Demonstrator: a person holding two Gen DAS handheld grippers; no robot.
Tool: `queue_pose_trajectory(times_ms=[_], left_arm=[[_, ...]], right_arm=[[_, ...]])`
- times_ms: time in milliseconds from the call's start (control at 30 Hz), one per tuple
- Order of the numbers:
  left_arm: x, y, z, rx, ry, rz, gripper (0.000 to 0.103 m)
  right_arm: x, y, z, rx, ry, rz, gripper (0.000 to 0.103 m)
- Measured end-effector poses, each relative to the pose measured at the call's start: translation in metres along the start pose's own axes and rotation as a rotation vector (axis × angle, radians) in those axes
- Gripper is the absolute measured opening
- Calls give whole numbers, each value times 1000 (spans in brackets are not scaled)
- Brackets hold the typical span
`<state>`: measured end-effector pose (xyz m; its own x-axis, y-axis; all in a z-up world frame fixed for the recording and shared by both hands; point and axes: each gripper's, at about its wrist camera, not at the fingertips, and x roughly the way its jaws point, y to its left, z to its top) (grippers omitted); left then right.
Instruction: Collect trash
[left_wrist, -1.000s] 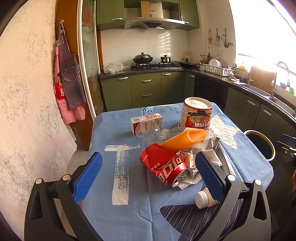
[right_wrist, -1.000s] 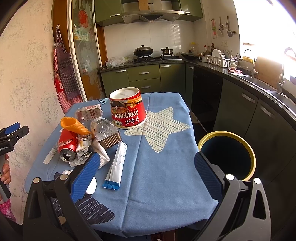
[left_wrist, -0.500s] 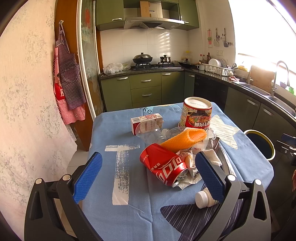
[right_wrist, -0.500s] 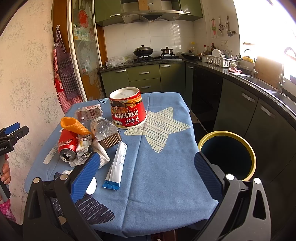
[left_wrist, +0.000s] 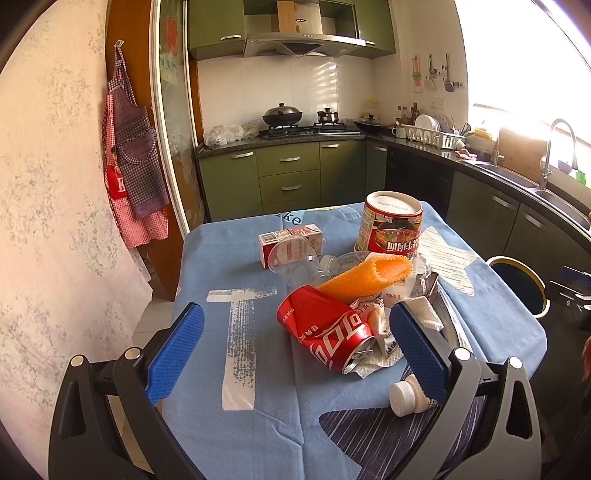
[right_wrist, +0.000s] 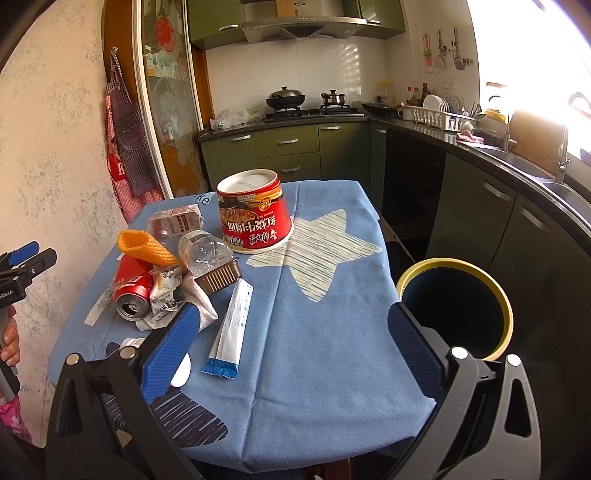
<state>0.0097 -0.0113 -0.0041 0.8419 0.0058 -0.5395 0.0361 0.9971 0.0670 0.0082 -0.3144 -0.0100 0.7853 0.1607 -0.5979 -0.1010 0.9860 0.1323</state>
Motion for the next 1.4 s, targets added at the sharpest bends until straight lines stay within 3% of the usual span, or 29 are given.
queue_pose_trajectory(times_ms=[333, 567, 800, 833, 867, 967, 1033, 1167, 1400], left_arm=[[33, 11, 10, -22, 28, 0, 99], [89, 38, 40, -70, 22, 38, 99], [158, 64, 72, -102, 22, 84, 99], [167, 68, 75, -109, 23, 87, 99], [178, 71, 76, -117, 25, 96, 99], [205, 80, 75, -146, 47, 101, 99], [219, 81, 71, -151, 73, 95, 99], [235, 83, 62, -139, 109, 97, 99], [240, 73, 53, -115, 125, 69, 99]], right_arm=[[23, 1, 12, -20, 44, 11, 97], [58, 2, 64, -22, 64, 41, 97], [120, 11, 125, -18, 101, 62, 96], [128, 12, 130, -22, 107, 64, 91], [139, 14, 138, -25, 117, 66, 78], [171, 19, 154, -23, 165, 79, 53], [193, 22, 163, -16, 205, 94, 42], [222, 27, 174, -25, 233, 81, 31], [254, 28, 180, -17, 279, 13, 23]])
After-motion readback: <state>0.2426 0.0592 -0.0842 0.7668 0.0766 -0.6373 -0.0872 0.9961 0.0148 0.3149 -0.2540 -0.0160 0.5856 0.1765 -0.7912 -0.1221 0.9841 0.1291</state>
